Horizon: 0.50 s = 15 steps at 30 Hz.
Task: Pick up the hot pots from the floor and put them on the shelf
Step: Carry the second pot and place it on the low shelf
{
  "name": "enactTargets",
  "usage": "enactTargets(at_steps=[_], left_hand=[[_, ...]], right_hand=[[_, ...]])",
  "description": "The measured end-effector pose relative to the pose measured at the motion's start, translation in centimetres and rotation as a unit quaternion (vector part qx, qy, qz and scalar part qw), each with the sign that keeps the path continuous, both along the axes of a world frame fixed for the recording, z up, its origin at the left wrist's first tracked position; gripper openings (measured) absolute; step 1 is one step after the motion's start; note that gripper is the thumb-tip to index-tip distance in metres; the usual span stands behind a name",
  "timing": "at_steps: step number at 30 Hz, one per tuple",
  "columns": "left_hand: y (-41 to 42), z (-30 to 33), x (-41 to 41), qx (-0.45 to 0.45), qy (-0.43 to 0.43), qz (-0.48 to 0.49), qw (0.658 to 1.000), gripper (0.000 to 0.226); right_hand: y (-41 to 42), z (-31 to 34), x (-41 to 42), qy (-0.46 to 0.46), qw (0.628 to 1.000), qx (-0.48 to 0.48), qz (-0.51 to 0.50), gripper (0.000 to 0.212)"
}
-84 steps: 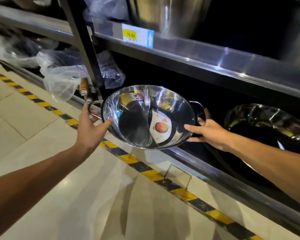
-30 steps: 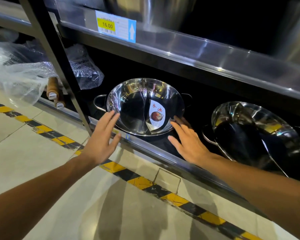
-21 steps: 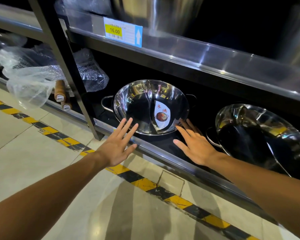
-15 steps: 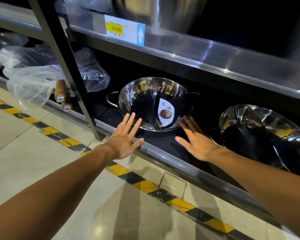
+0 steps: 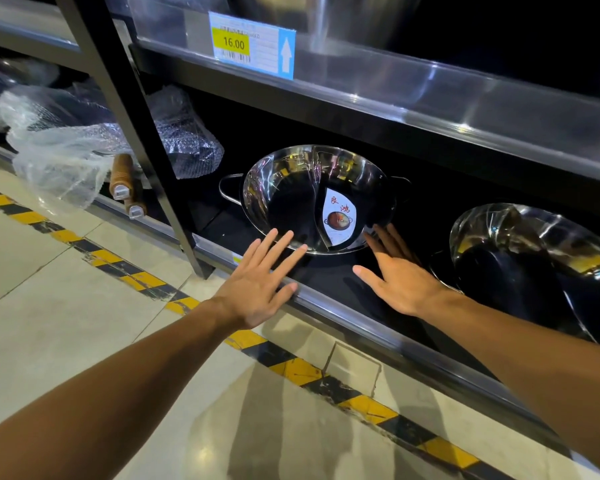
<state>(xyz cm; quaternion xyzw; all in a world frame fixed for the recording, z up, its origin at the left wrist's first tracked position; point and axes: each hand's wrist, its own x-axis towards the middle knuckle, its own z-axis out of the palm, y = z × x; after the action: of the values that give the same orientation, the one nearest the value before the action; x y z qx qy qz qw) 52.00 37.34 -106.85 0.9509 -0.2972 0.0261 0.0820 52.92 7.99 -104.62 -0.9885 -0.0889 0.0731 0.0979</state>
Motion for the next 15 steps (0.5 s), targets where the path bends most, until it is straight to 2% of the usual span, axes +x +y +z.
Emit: enactTargets(at_steps=[3, 5, 8, 11, 15], left_hand=[[1.1, -0.2, 0.8, 0.052, -0.033, 0.019, 0.998, 0.062], [1.7, -0.2, 1.4, 0.087, -0.037, 0.071, 0.993, 0.066], [1.8, 0.1, 2.2, 0.075, -0.008, 0.145, 0.987, 0.077], [1.9, 0.1, 1.9, 0.054, -0.02, 0.119, 0.991, 0.074], [2.1, -0.4, 1.4, 0.06, -0.009, 0.086, 0.994, 0.07]], right_hand=[[0.3, 0.7, -0.5, -0.025, 0.999, 0.016, 0.028, 0.071], [0.5, 1.2, -1.0, -0.046, 0.996, 0.025, 0.076, 0.067], [1.2, 1.6, -1.4, -0.042, 0.993, 0.024, 0.11, 0.068], [1.8, 1.1, -1.4, -0.025, 0.997, 0.001, 0.066, 0.072], [2.0, -0.2, -0.9, -0.003, 0.998, -0.037, 0.058, 0.078]])
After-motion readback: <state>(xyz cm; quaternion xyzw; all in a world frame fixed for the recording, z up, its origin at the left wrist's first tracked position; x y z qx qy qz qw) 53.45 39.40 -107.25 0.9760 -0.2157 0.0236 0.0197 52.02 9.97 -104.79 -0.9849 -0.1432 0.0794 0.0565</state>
